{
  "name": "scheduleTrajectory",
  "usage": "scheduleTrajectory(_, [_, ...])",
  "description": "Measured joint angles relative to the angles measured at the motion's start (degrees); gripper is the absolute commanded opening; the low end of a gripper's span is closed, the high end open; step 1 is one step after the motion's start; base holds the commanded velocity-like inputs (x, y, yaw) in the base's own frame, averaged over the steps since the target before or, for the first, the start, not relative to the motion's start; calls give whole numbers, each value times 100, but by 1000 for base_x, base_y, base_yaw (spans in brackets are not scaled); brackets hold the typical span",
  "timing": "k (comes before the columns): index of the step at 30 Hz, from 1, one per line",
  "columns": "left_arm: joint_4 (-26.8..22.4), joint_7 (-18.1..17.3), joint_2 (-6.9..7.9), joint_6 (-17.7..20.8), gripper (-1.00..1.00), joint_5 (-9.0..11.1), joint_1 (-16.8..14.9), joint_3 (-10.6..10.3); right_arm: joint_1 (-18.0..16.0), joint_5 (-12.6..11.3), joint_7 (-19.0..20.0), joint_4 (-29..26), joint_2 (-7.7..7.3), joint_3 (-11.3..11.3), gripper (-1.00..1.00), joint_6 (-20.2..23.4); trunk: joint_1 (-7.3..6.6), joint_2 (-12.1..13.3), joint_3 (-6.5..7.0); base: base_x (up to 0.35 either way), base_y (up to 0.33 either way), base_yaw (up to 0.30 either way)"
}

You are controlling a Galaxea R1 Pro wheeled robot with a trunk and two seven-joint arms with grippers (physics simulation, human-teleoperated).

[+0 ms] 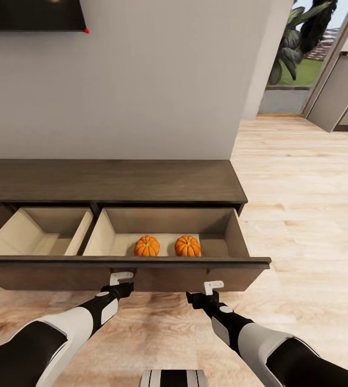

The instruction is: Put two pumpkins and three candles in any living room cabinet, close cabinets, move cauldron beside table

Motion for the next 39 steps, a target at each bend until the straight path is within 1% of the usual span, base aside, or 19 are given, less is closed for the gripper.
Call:
scheduleTrajectory(12, [0, 2, 0, -3, 100, 0, 0, -6, 0, 0, 0, 0, 0, 0, 100, 0, 0, 0, 0, 2, 0, 0])
scheduleTrajectory(15, [4, -2, 1, -138, 100, 19, 16, -29, 0, 0, 0, 0, 0, 0, 100, 0, 0, 0, 0, 0, 0, 0])
scheduleTrajectory(17, [0, -3, 0, -293, 100, 68, 55, 2, 0, 0, 0, 0, 0, 0, 100, -3, 0, 0, 0, 0, 0, 0])
scheduleTrajectory(19, [0, -7, 0, -409, 100, 188, 102, 1, 0, -4, 0, 0, 0, 0, 100, -11, 0, 0, 0, 0, 0, 0])
scheduleTrajectory(25, [1, -6, 6, -447, 100, 249, 116, 5, 0, -1, -1, 1, 0, 1, 100, -118, 0, 0, 0, 19, 0, 0])
scheduleTrajectory(39, [5, -7, 35, -448, 100, 253, 121, -14, 0, 0, -1, 0, 0, 1, 100, -132, -2, 0, 0, 203, 0, 0])
